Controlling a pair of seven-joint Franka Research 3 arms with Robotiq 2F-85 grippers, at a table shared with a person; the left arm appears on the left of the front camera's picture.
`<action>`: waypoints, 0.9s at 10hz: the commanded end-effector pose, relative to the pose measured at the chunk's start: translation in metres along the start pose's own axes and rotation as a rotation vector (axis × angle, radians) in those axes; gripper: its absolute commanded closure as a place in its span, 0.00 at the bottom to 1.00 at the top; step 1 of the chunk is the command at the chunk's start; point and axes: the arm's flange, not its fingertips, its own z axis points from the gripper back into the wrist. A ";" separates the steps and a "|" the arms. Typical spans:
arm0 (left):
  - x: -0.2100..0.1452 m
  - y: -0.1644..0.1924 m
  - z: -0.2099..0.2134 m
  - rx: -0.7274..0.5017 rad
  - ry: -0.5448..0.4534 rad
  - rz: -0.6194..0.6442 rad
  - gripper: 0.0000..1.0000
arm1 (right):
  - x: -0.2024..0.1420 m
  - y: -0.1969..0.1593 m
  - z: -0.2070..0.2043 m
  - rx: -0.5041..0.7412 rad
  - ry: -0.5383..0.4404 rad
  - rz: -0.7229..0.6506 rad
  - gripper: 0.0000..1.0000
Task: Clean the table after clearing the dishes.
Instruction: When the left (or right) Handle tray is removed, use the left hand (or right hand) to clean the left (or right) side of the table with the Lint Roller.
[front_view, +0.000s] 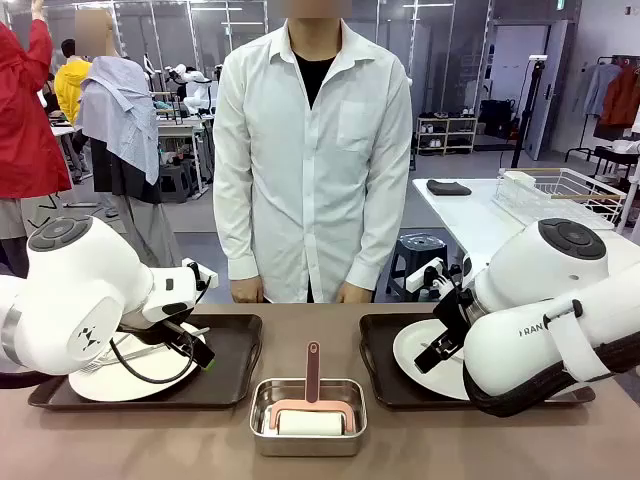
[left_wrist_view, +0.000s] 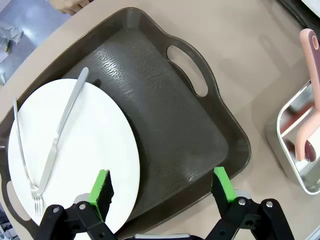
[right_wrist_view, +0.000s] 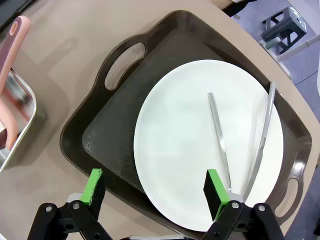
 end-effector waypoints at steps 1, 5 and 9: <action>0.000 0.000 0.000 0.000 0.000 0.000 0.00 | 0.000 0.000 0.000 0.000 0.000 0.000 0.00; 0.000 0.000 0.000 0.000 0.000 0.000 0.00 | 0.000 0.000 0.000 0.000 0.000 0.000 0.00; 0.000 0.000 0.000 0.000 0.000 0.000 0.00 | 0.000 0.000 0.000 0.000 0.000 0.000 0.00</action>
